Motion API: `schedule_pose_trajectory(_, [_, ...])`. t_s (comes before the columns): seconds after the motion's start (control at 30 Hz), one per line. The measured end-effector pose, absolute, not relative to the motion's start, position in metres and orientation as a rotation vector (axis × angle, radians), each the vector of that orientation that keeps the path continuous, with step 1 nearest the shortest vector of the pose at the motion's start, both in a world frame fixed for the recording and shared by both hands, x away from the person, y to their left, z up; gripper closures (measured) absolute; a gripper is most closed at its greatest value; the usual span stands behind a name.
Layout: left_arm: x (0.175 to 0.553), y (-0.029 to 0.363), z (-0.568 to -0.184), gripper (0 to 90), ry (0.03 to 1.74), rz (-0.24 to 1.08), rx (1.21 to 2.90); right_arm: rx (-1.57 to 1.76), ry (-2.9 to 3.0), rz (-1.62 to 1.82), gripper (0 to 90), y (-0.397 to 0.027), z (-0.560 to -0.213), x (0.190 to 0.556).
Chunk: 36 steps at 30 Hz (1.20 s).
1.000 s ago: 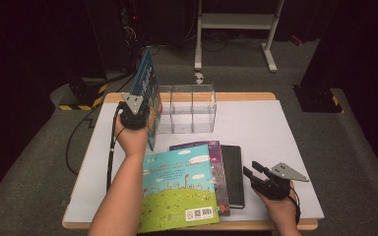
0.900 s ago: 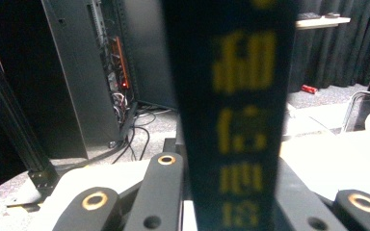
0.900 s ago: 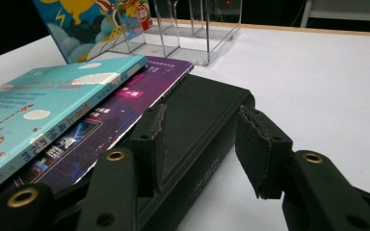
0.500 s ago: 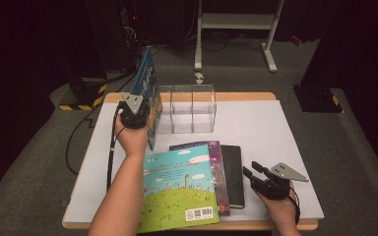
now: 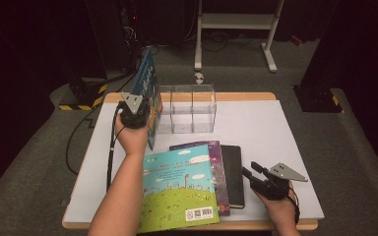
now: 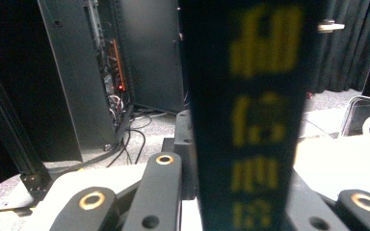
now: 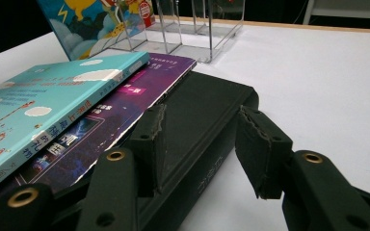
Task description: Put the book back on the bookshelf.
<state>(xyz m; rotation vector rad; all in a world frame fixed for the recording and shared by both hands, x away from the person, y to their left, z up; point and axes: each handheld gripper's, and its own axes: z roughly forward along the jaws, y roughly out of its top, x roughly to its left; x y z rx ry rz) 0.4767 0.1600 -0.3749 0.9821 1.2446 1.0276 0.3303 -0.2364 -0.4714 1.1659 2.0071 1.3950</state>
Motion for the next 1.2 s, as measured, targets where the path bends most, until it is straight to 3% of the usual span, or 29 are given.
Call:
schedule_pose_trajectory(0.4, [0.477,0.161,-0.375,77.9,1.253,1.018,0.967,1.166,2.009,1.392,54.0,-0.237,-0.472,0.33])
schedule_pose_trajectory(0.5, [0.477,0.163,-0.375,72.1,1.261,1.002,0.944,1.163,2.01,1.39,53.8,-0.236,-0.472,0.33])
schedule_pose_trajectory(1.2, [0.467,0.167,-0.375,56.4,1.253,0.898,0.979,1.156,2.025,1.377,53.4,-0.233,-0.473,0.33])
